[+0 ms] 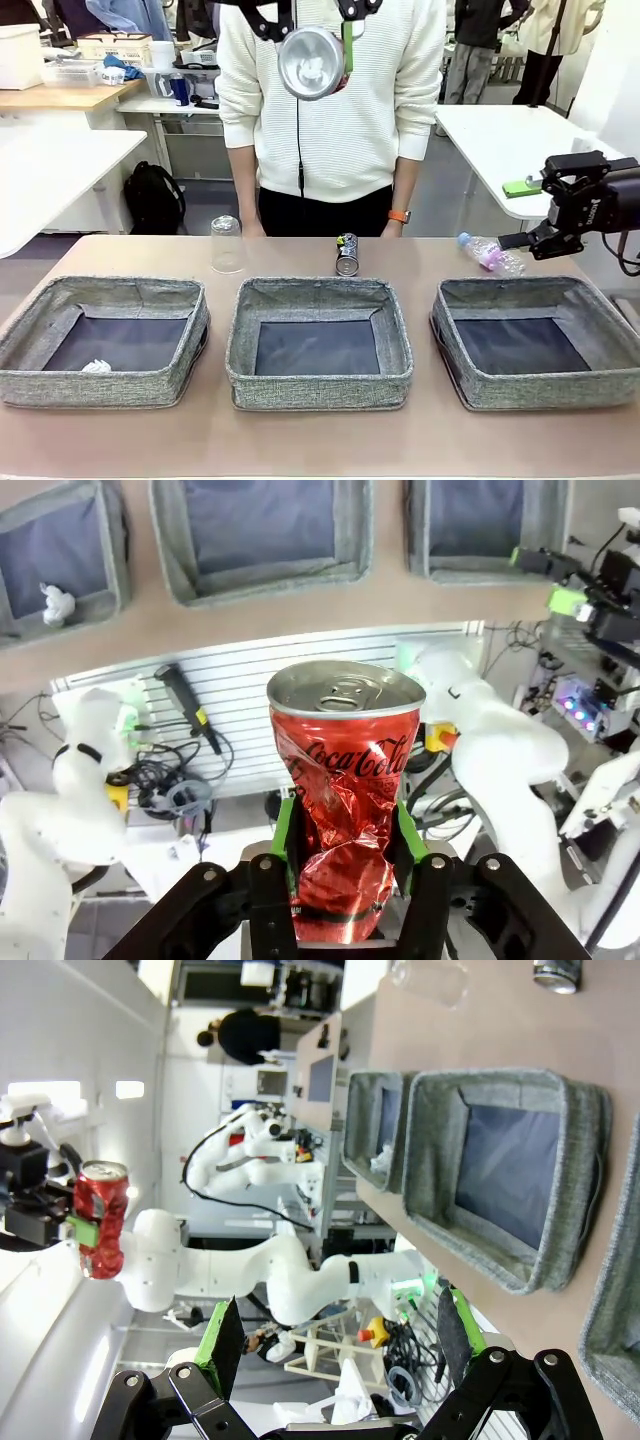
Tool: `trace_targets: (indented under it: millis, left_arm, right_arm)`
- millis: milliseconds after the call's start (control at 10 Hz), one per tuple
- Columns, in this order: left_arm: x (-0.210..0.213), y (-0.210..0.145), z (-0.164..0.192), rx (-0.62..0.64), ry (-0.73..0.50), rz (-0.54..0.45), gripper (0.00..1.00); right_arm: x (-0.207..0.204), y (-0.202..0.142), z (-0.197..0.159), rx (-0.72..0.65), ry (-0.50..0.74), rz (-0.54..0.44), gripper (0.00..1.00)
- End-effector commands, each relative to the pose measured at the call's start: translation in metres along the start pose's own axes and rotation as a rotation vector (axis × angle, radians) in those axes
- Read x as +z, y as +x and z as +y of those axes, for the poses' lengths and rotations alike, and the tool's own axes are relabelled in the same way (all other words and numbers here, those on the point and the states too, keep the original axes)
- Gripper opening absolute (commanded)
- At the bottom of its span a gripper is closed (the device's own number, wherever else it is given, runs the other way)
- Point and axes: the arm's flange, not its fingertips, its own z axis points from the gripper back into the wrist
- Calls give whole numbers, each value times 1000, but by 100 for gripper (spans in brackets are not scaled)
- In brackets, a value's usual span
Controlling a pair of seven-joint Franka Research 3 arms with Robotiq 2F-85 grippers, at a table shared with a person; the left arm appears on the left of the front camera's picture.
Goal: Sort the waste into the appropriate baskets.
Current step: Pick up the waste item pointed out by the person, then place the picked waste into the Fabric basket indicated by the person.
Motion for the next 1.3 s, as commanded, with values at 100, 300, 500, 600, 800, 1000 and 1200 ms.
trace_targets:
  millis: [100, 300, 500, 600, 800, 1000, 1200]
  left_arm:
    - [0, -4, 4, 24, -31, -45, 42]
    - [4, 0, -2, 2, -26, -28, 42]
    - [-20, 7, 6, 29, -20, -88, 42]
    - [-36, 13, 14, 56, -16, -124, 42]
    - [-4, 7, -4, 14, -31, -42, 42]
    - [-4, 7, -4, 14, -31, -42, 42]
    - [-4, 7, -4, 14, -31, -42, 42]
  right_arm:
    - [2, 0, 4, -19, 3, 3, 100]
    - [2, 0, 4, -19, 3, 3, 100]
    - [2, 0, 4, -19, 3, 3, 100]
    - [2, 0, 4, -19, 3, 3, 100]
    - [2, 0, 4, -19, 3, 3, 100]
    - [2, 0, 4, -19, 3, 3, 100]
    - [2, 0, 4, -19, 3, 3, 100]
